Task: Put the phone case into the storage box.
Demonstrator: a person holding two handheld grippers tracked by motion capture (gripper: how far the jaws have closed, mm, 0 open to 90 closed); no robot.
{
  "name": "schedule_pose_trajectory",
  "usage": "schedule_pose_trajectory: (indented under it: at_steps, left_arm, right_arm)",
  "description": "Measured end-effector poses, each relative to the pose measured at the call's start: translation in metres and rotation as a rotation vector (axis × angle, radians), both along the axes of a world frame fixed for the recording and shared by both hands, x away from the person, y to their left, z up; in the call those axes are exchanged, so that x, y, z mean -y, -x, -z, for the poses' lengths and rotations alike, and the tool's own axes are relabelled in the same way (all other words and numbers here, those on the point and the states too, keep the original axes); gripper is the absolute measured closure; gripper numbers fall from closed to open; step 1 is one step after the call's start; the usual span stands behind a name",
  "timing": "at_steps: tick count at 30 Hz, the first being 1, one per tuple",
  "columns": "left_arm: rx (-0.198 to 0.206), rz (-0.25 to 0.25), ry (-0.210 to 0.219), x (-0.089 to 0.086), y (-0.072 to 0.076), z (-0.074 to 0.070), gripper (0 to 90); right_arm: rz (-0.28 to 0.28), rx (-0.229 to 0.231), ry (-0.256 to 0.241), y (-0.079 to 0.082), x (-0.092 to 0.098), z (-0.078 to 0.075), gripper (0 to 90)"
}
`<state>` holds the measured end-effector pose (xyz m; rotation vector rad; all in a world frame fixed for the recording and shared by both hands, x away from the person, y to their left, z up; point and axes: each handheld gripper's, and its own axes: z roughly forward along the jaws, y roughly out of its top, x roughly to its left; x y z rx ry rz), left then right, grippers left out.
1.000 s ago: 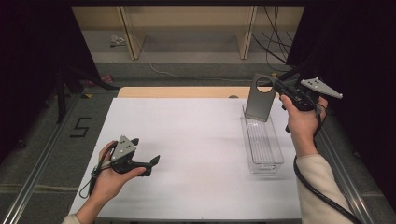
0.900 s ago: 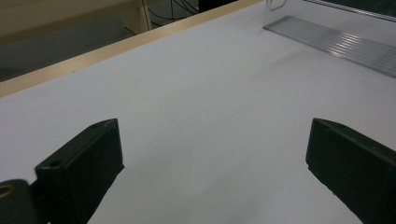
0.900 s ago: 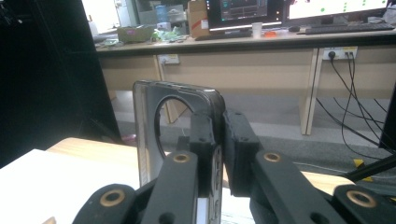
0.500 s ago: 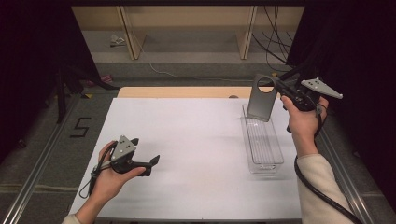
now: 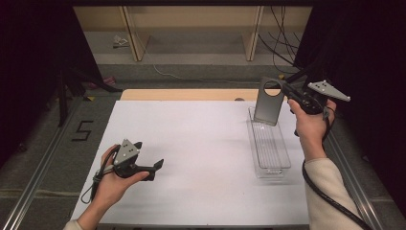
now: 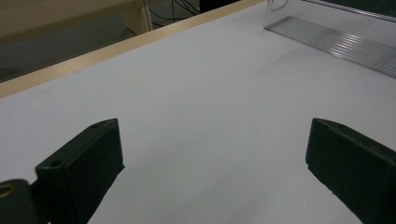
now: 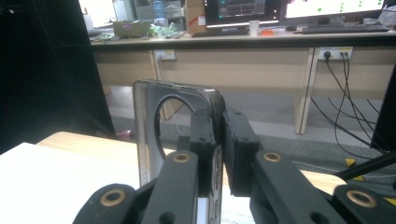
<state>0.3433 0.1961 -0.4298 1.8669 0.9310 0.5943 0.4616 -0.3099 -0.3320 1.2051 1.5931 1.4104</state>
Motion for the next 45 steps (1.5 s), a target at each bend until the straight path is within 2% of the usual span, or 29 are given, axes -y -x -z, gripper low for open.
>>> schedule_pose_trajectory:
  at_steps: [16,28,45]
  left_arm:
    - [0.002,-0.001,-0.001,-0.001,0.000,0.000,3.4]
    - [0.002,-0.001,-0.002,0.000,0.000,0.000,3.3]
    - [0.002,0.000,-0.003,0.000,-0.001,0.001,3.4]
  right_arm:
    - [0.004,-0.021,0.005,-0.003,0.003,0.005,83.6]
    - [0.013,-0.021,-0.002,-0.005,0.006,0.007,83.5]
    - [0.022,-0.015,0.016,-0.013,0.011,0.005,83.6]
